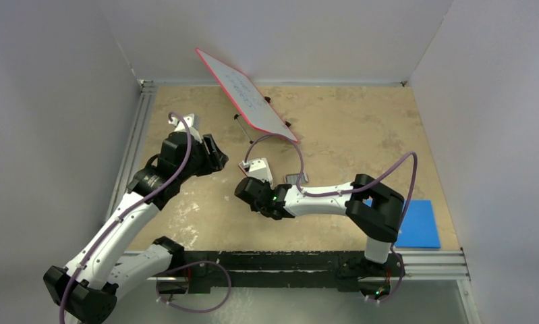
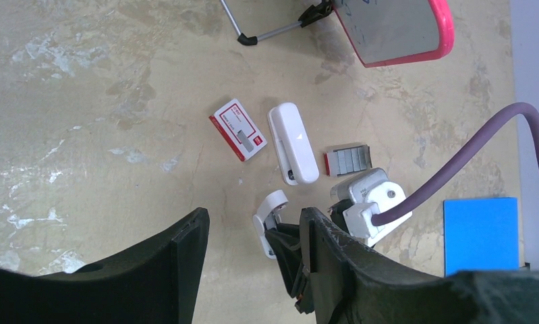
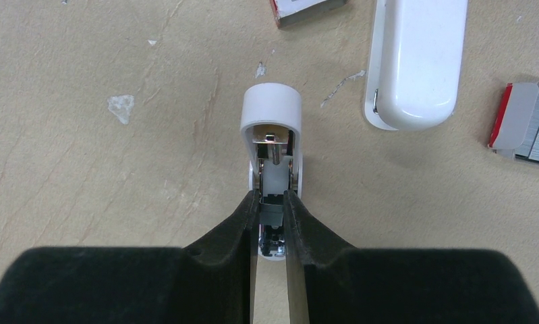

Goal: Load the staples into the stapler

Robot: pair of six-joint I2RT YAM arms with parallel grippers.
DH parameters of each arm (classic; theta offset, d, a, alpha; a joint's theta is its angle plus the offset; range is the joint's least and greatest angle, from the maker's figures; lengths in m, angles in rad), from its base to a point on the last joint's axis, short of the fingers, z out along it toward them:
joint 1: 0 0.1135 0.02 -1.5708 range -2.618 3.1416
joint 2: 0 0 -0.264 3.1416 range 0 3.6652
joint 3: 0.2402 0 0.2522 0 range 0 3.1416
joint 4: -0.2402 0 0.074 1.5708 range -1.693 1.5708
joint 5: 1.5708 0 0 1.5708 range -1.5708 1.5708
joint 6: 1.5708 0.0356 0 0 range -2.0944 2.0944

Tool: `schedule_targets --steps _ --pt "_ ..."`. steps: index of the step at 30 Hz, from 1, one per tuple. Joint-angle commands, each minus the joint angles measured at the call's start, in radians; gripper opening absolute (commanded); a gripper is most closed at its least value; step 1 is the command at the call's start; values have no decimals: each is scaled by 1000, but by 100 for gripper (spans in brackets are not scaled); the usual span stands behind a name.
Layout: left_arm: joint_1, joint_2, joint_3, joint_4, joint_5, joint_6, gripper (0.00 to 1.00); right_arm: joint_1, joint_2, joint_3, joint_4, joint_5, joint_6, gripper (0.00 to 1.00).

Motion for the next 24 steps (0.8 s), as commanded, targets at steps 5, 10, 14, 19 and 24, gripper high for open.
schedule_targets --steps 5,10,14,19,24 --pt "0 -2 -1 42 4 22 52 6 -49 -14 7 34 -2 20" --pt "-1 1 0 42 4 22 52 6 -76 -25 8 36 -1 20" --pt "-1 1 0 44 5 23 52 5 -93 -38 14 36 1 20" --pt "-1 4 1 44 9 22 52 6 -87 -50 24 28 -12 20" --pt "-1 2 -1 43 10 22 52 7 -69 -58 21 34 -19 20"
